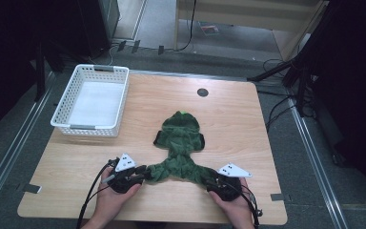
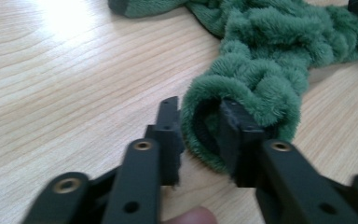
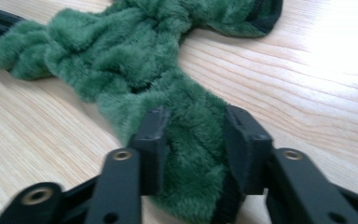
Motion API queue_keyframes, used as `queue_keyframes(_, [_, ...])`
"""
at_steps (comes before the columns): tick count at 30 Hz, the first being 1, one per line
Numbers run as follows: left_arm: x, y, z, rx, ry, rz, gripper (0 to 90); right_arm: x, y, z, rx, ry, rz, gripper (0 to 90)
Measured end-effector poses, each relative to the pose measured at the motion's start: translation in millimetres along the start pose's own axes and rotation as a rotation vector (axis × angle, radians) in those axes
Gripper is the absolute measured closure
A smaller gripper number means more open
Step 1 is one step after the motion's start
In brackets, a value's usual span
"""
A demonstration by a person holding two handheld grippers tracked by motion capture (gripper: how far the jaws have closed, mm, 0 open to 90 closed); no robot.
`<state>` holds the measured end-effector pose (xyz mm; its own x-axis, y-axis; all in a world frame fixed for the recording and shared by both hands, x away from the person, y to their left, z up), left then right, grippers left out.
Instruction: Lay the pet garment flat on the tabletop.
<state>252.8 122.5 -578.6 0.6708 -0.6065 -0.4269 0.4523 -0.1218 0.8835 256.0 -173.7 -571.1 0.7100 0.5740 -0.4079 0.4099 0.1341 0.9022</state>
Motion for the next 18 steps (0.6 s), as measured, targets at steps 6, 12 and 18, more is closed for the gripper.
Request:
queue_keyframes(6, [-0.2, 0.1, -2.5, -0.016, -0.007, -0.013, 85.6, -2.2, -2.4, 3.5, -0.023, -0.063, -0.011, 80.6])
queue_keyframes(12, [-3.8, 0.6, -3.4, -0.026, 0.001, 0.025, 70.4, -4.8, -1.9, 6.1, -0.034, -0.031, 0.013, 68.8])
queue_keyframes(18, [-19.5, 6.2, -11.1, -0.030, -0.014, 0.124, 37.3, -17.4, 11.3, 16.8, 0.037, -0.011, 0.134, 40.4])
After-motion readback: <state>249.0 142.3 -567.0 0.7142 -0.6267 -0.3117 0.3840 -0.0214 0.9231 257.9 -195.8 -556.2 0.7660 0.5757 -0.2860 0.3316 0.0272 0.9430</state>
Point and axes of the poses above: each handheld gripper's, and its own axes: x roughly forward along the jaws, y roughly out of its top, z roughly to its right, the point moved 4 cm from there along x, roughly forward along the jaws, and after that the axes turned 14 degrees about z, right-handed, at the moved point
